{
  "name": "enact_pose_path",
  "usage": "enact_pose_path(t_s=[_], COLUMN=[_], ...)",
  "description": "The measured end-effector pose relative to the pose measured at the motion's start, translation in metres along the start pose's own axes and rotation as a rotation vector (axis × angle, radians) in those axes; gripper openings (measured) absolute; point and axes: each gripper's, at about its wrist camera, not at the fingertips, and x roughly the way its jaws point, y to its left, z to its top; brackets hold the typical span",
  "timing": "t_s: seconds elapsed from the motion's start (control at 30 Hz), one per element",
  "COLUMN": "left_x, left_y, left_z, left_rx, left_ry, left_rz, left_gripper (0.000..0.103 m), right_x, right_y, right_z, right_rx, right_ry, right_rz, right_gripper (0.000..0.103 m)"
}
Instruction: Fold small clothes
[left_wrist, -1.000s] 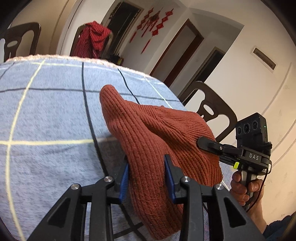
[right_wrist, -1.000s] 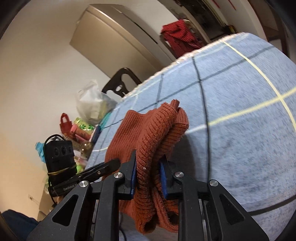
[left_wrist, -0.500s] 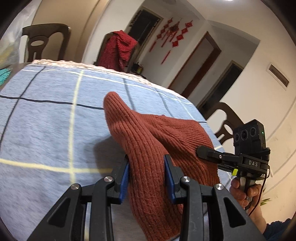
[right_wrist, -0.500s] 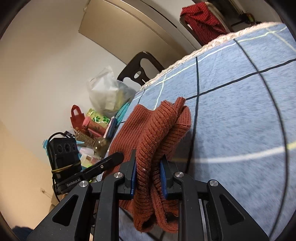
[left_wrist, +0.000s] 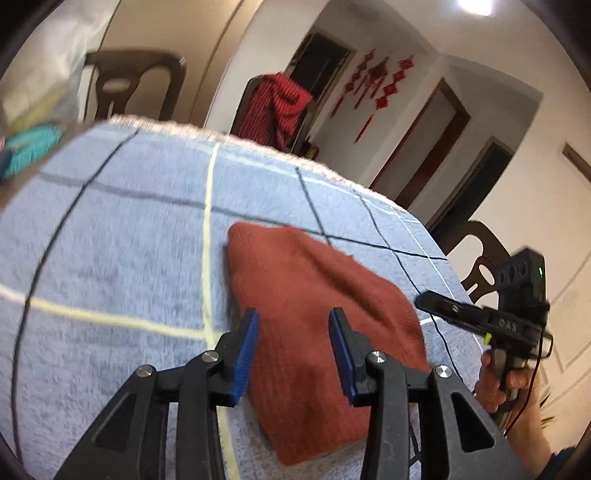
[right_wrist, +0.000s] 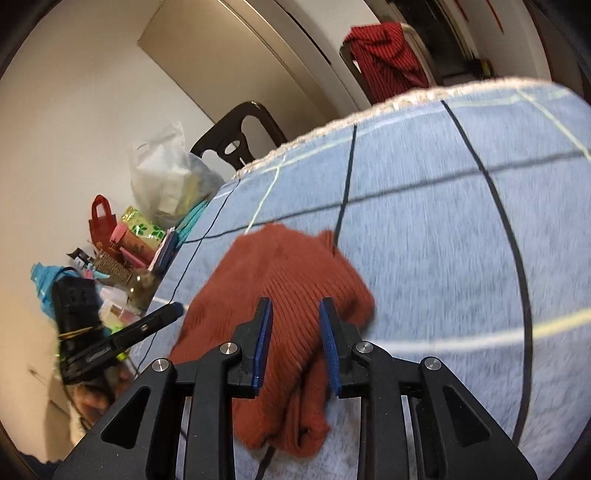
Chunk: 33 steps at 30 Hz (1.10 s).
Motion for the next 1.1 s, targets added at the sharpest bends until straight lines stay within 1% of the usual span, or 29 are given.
enact_pose_path(t_s=[0.03, 0.1, 0.17, 0.2, 0.27, 0.33, 0.4, 0.47, 0.5, 0.57, 0.6, 0.63, 0.67, 0.83, 1.1], left_x=[0.002, 0.013, 0.022, 0.021, 0.013, 0.000, -0.011, -0.017, -0.018, -0.015, -0.012, -0.010, -0.008, -0.005, -0.006], left_y=[-0.005, -0.008, -0.005, -0.004, -0.007, -0.011, -0.017, -0.022, -0.025, -0.030, -0.030, -0.030, -0.029, -0.038, -0.044], left_z=[-0.001, -0.002, -0.005, -0.008, -0.011, -0.017, -0.025, -0.034, -0.038, -0.046, -0.048, -0.050, -0.050, -0.053, -0.054], left_rx=[0.019, 0.045, 0.049, 0.054, 0.055, 0.060, 0.081, 0.089, 0.096, 0.122, 0.129, 0.125, 0.114, 0.158, 0.154], left_ry=[0.000, 0.029, 0.052, 0.049, 0.041, 0.024, 0.008, 0.011, 0.016, 0.024, 0.026, 0.027, 0.023, 0.016, 0.022], left_rz=[0.005, 0.007, 0.032, 0.046, 0.054, 0.063, 0.074, 0.070, 0.070, 0.096, 0.113, 0.120, 0.118, 0.178, 0.226], left_gripper=[0.042, 0.042, 0.042, 0.042, 0.042, 0.042, 0.042, 0.042, 0.042, 0.042, 0.042, 0.041, 0.042, 0.042, 0.042], right_x=[0.005, 0.020, 0.044, 0.046, 0.039, 0.028, 0.010, -0.003, -0.007, -0.003, 0.002, 0.011, 0.015, 0.019, 0.011], right_y=[0.002, 0.003, -0.003, -0.005, 0.000, 0.012, 0.030, 0.048, 0.055, 0.062, 0.062, 0.060, 0.058, 0.054, 0.056], right_z=[0.004, 0.008, 0.007, 0.006, 0.005, 0.001, -0.009, -0.023, -0.032, -0.046, -0.053, -0.061, -0.062, -0.062, -0.067], right_rx=[-0.014, -0.040, -0.063, -0.064, -0.076, -0.119, -0.178, -0.246, -0.279, -0.324, -0.346, -0.371, -0.382, -0.414, -0.395], right_ry=[0.010, 0.037, 0.110, 0.102, 0.091, 0.070, 0.046, 0.037, 0.043, 0.075, 0.102, 0.133, 0.139, 0.116, 0.102], right_rz=[-0.018, -0.051, -0.130, -0.128, -0.145, -0.156, -0.143, -0.122, -0.119, -0.129, -0.145, -0.190, -0.217, -0.239, -0.239], right_gripper=[0.027, 0.026, 0.021, 0.021, 0.021, 0.021, 0.021, 0.021, 0.021, 0.021, 0.021, 0.021, 0.021, 0.020, 0.022])
